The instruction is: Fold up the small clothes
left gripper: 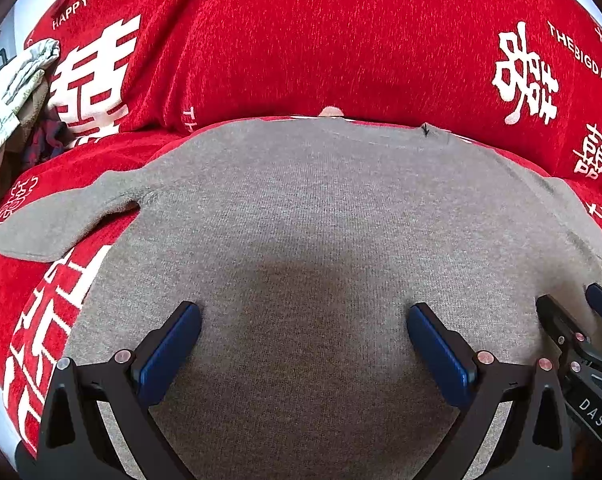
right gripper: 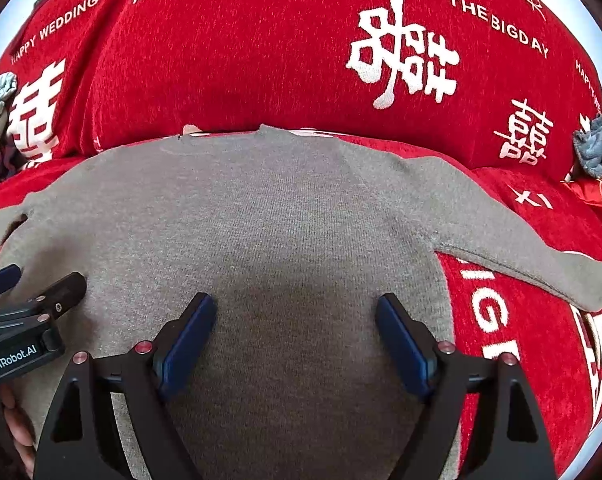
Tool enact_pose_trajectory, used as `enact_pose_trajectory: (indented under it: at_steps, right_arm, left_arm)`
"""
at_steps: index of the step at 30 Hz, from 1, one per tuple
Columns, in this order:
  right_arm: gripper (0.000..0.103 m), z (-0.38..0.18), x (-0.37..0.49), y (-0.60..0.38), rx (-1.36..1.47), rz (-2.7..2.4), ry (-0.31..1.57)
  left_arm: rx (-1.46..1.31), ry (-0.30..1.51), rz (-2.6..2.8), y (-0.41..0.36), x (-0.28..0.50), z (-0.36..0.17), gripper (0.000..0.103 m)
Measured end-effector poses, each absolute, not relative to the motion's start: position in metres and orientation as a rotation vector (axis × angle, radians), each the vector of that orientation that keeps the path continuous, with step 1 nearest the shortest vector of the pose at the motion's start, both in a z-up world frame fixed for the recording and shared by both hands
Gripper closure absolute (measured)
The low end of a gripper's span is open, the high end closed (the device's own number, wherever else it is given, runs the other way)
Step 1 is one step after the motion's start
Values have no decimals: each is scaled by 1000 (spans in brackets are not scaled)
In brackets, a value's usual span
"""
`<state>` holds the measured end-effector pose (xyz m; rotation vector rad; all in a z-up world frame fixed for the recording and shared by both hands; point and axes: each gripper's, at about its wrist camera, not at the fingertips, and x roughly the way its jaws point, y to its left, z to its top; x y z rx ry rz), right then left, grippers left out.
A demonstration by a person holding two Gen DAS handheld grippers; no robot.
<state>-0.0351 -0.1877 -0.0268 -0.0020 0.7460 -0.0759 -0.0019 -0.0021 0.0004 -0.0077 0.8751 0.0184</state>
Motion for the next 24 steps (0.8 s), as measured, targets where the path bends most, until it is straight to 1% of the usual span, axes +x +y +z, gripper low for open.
enact_pose_trajectory:
  at_steps: [15, 24]
  right_arm:
    - [17, -26, -35, -185, -19, -90, 750]
    - [16, -23, -32, -183, -30, -100, 781]
  left_arm:
    - [-7, 872, 20, -1, -3, 0, 0]
    - [-14, 913, 32, 0, 3, 2, 0]
